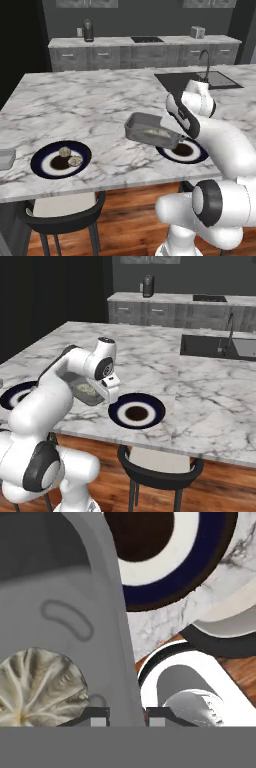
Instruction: Place two dumplings into each of the tupperware containers and then place the containers in the fridge.
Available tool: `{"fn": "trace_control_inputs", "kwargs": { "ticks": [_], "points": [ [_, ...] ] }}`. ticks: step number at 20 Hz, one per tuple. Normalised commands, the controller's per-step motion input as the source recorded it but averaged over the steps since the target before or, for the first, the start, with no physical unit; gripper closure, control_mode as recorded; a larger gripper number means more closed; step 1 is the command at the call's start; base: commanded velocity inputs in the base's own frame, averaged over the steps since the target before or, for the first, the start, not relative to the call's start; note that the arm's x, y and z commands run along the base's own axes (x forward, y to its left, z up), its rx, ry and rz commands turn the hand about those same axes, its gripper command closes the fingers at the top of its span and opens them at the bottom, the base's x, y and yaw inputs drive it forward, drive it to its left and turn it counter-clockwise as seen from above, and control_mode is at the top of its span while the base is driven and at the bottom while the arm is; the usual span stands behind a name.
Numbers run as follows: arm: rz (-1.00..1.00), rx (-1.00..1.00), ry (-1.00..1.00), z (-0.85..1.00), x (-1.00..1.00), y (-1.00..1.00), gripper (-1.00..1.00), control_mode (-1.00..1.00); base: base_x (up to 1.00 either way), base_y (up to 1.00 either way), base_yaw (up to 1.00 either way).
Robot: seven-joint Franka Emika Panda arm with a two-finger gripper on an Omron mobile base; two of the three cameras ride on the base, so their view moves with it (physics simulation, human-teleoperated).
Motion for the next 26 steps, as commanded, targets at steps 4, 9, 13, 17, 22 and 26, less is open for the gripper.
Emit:
{"fn": "trace_control_inputs", "kwargs": {
  "ticks": [4,9,13,17,22,26],
  "points": [
    [-0.31,0.0,0.0,0.75,-1.0,0.02,1.0,-1.0,0.0,0.0,0.0],
    [-0.3,0.0,0.03,0.75,-1.0,0.02,1.0,-1.0,0.0,0.0,0.0],
    [-0.22,0.0,0.17,0.73,-0.74,0.13,1.0,-1.0,0.0,0.0,0.0],
    [-0.13,0.0,0.21,0.69,-0.34,0.2,1.0,-1.0,0.0,0.0,0.0],
    [-0.07,-0.01,0.03,0.45,-0.13,0.41,1.0,-1.0,0.0,0.0,0.0],
    [-0.07,-0.01,0.0,0.15,0.0,0.39,1.0,-1.0,0.0,0.0,0.0]
  ]
}}
